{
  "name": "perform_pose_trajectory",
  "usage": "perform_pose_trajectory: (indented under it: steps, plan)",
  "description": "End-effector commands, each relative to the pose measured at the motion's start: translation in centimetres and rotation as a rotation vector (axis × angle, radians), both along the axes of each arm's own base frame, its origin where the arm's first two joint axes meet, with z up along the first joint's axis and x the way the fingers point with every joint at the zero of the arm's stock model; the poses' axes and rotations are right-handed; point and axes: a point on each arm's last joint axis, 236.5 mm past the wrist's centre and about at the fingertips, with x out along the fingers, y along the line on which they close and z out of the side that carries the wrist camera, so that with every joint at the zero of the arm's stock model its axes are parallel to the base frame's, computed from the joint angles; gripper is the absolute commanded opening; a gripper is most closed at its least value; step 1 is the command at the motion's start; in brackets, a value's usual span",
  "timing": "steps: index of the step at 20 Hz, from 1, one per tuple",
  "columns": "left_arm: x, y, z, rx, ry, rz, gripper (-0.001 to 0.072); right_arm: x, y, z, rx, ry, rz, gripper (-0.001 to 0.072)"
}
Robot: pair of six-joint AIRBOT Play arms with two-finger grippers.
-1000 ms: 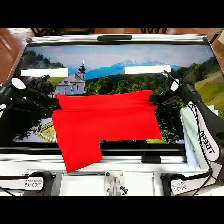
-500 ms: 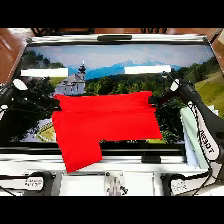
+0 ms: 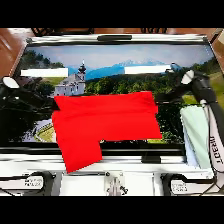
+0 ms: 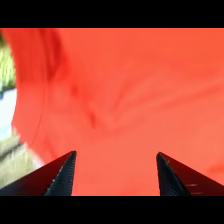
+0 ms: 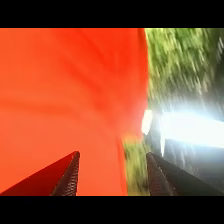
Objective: Fold the shirts.
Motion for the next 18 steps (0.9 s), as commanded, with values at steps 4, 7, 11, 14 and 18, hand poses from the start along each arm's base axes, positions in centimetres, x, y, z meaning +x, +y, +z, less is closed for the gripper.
perform_pose_trajectory:
  steps: [4, 7, 11, 14, 18]
  plan:
    - [-10.1, 1.1, 0.1, -0.086, 0.150, 0.156, 0.0577, -7.9, -5.7, 1.7, 0.128, 0.233, -0.219, 0.0530]
    - [-15.0, -1.7, -2.2, -0.151, 0.172, 0.175, 0.0577, -9.5, -5.1, 0.2, 0.167, 0.238, -0.238, 0.0530]
    - [-18.7, -3.0, -4.1, -0.161, 0.225, 0.160, 0.0552, -9.9, -4.4, -0.8, 0.187, 0.242, -0.236, 0.0530]
    - [-19.4, -3.9, -5.7, -0.160, 0.238, 0.174, 0.0547, -9.3, -4.5, -0.9, 0.184, 0.218, -0.244, 0.0529]
    - [-19.5, -5.3, -7.2, -0.135, 0.225, 0.138, 0.0546, -9.3, -4.5, -0.9, 0.183, 0.216, -0.244, 0.0529]
